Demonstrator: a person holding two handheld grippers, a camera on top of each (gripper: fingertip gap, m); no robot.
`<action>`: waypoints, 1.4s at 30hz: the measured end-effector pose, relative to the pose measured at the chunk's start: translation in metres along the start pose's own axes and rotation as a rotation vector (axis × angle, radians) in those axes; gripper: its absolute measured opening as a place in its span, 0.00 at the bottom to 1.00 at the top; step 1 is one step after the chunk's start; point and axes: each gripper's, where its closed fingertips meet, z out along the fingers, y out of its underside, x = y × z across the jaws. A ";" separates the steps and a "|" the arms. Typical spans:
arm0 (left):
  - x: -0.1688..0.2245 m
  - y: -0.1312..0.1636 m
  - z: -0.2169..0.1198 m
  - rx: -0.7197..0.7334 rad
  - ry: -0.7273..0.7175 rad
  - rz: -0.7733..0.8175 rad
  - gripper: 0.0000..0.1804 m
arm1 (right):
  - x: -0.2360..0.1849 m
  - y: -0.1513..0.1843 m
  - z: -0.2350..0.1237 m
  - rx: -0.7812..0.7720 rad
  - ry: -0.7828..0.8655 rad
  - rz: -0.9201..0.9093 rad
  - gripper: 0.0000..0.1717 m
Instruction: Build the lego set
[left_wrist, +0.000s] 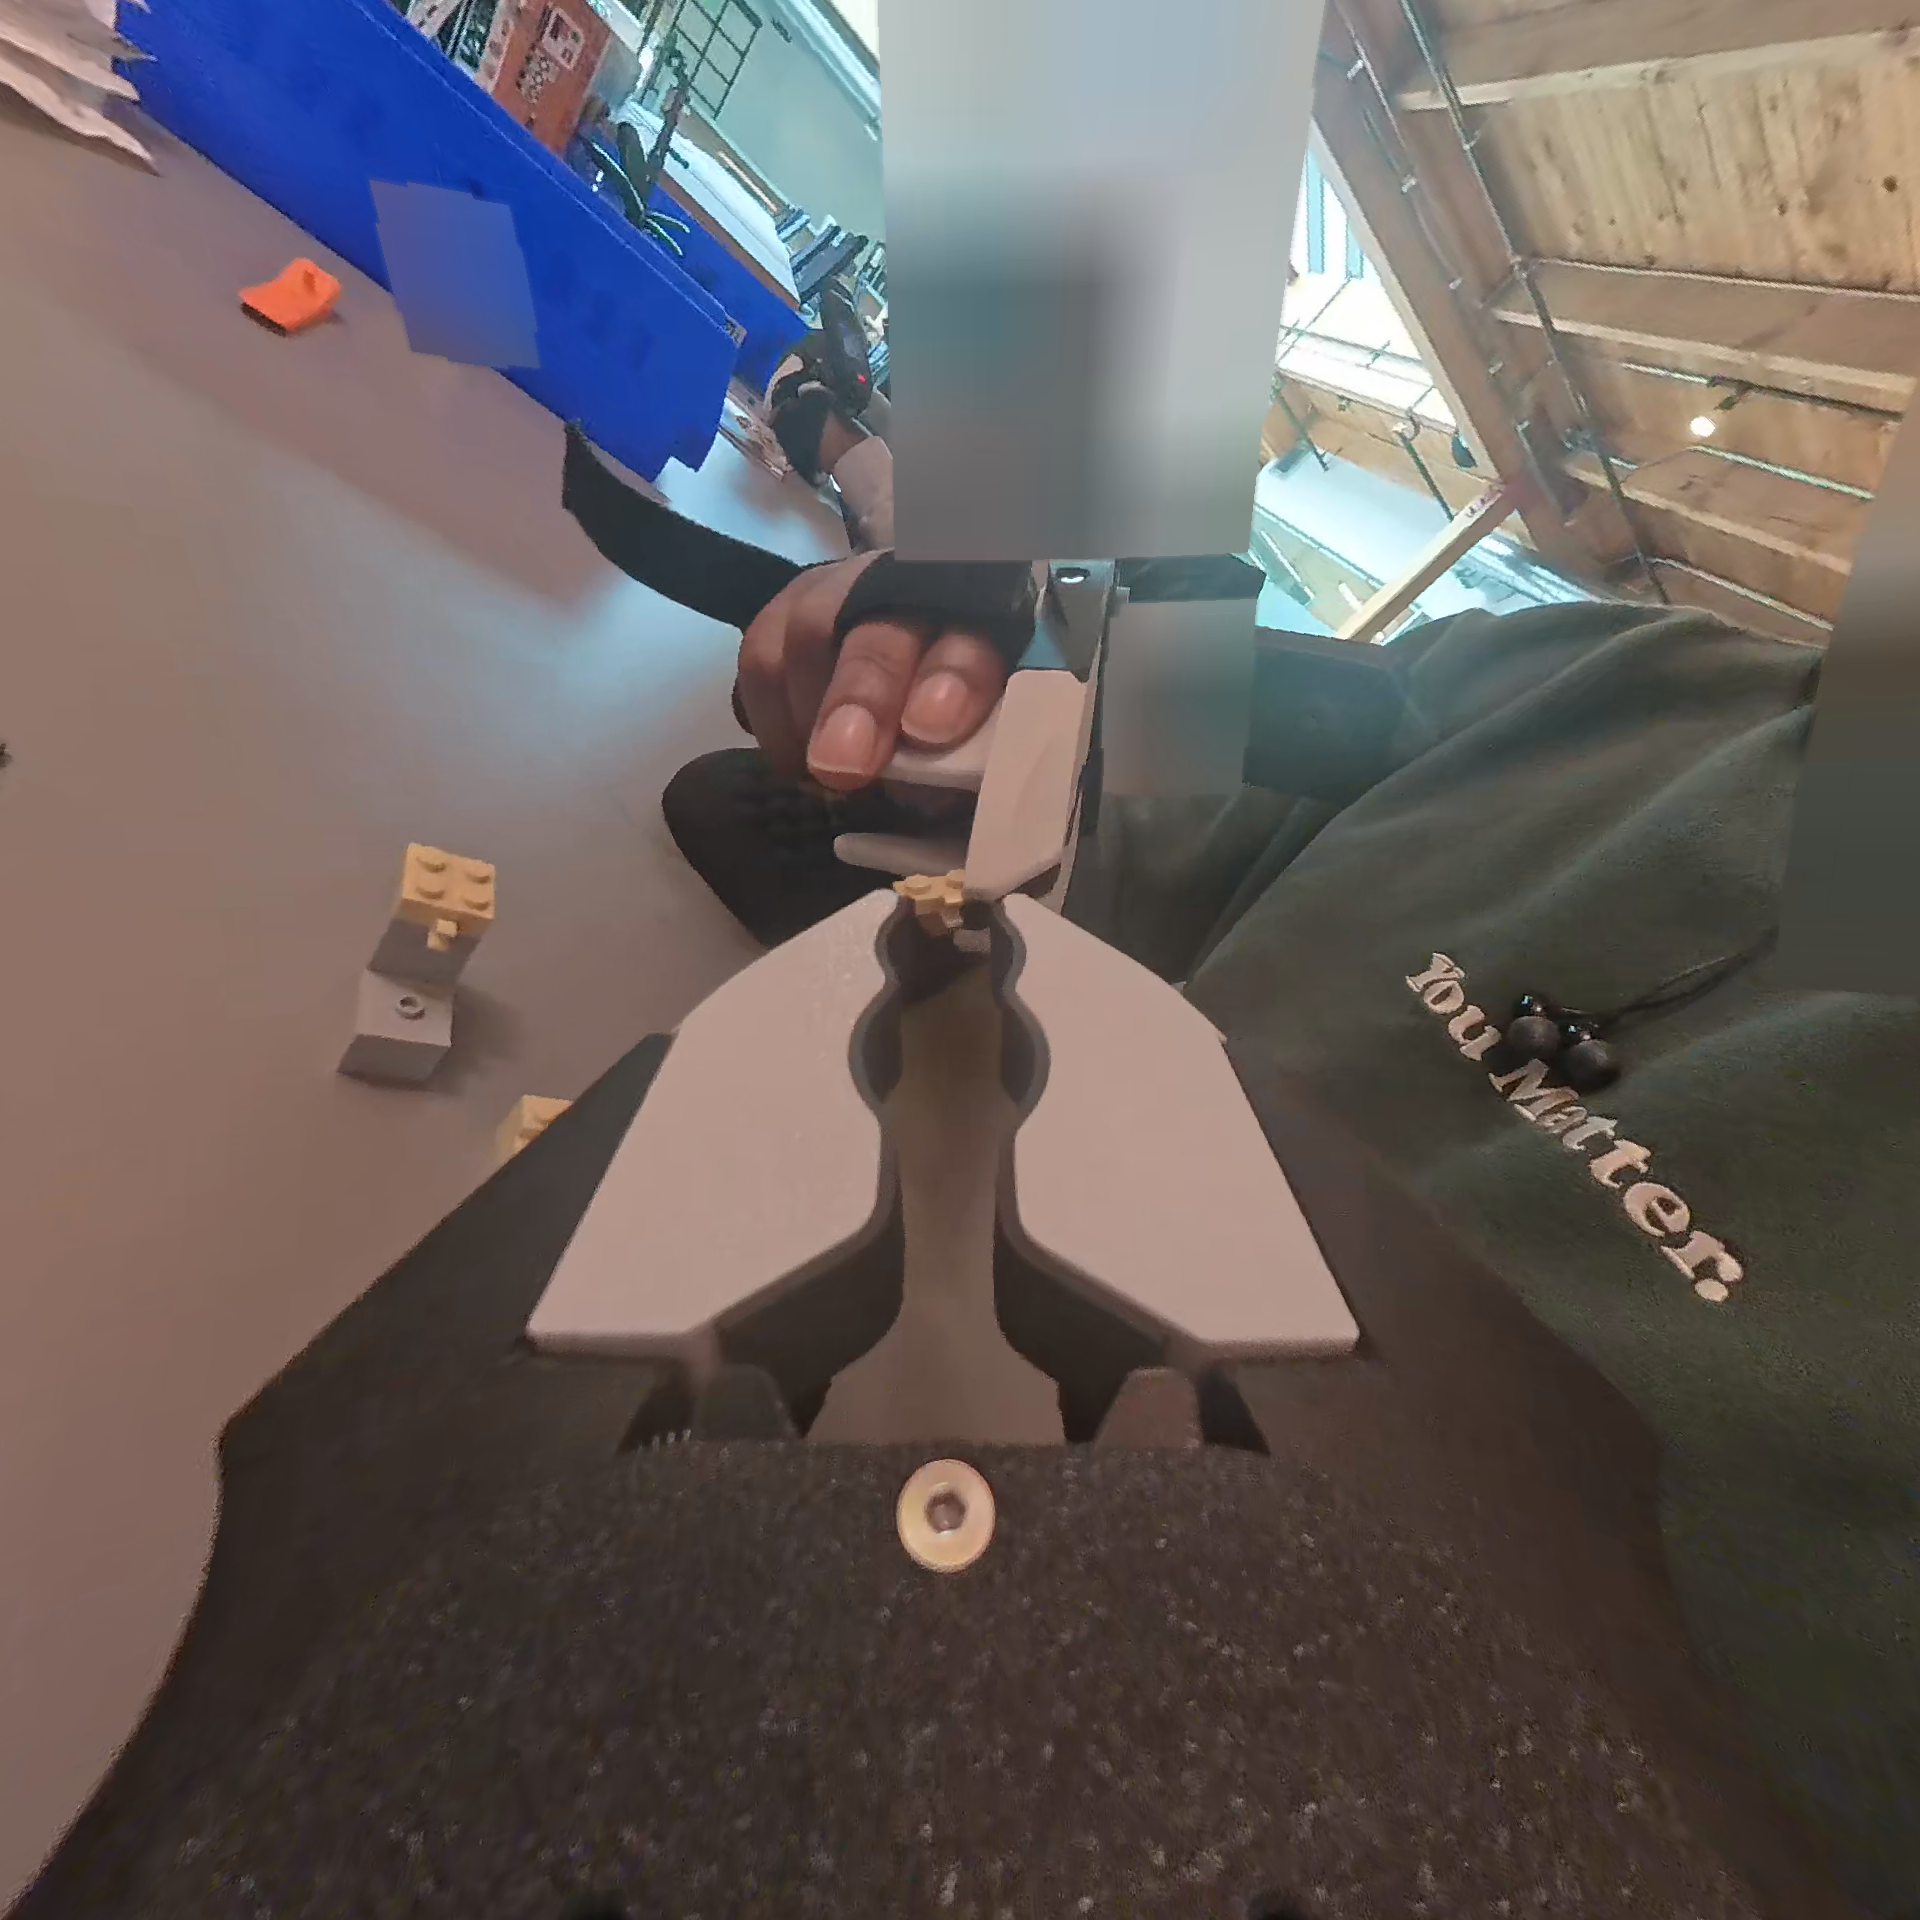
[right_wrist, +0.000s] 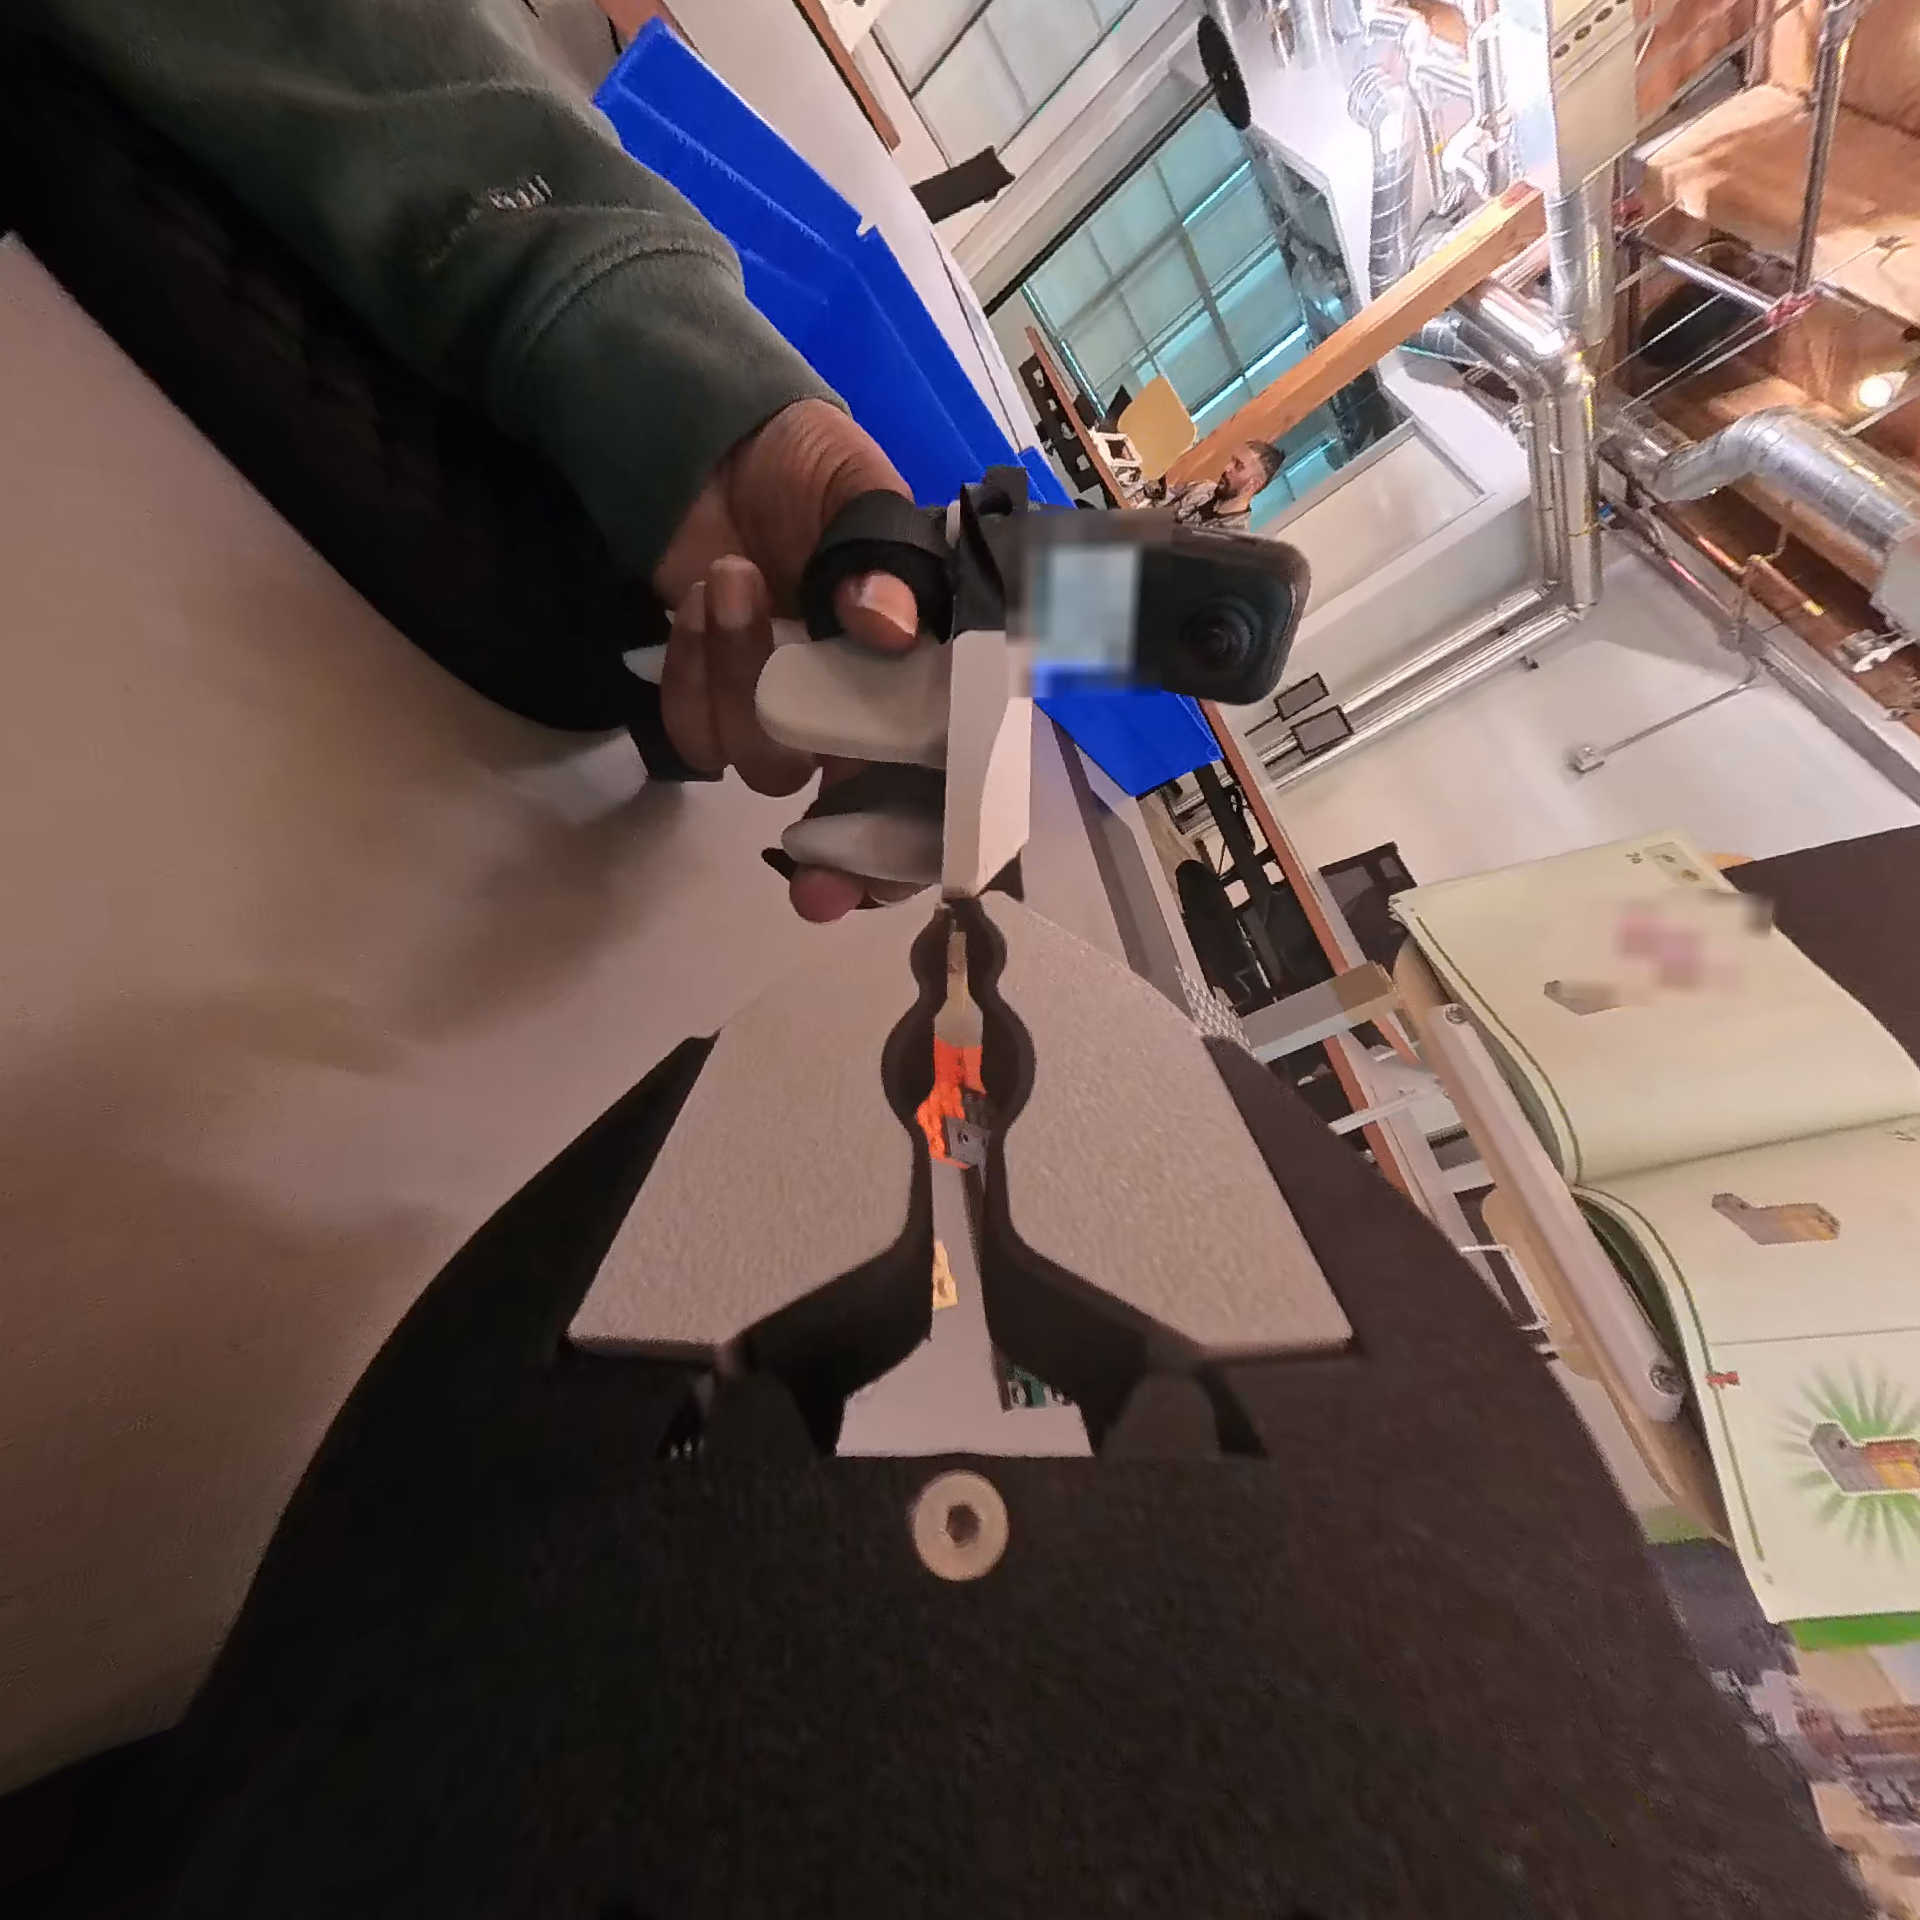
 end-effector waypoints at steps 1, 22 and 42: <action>0.001 0.001 0.001 -0.006 -0.003 0.013 0.07 | 0.000 -0.001 0.000 0.003 0.003 -0.006 0.02; 0.025 -0.003 0.001 0.011 0.103 0.110 0.00 | 0.004 -0.026 -0.009 0.130 0.012 0.045 0.02; 0.020 -0.004 0.000 0.020 0.058 0.132 0.00 | 0.005 -0.021 -0.008 0.110 0.017 0.060 0.02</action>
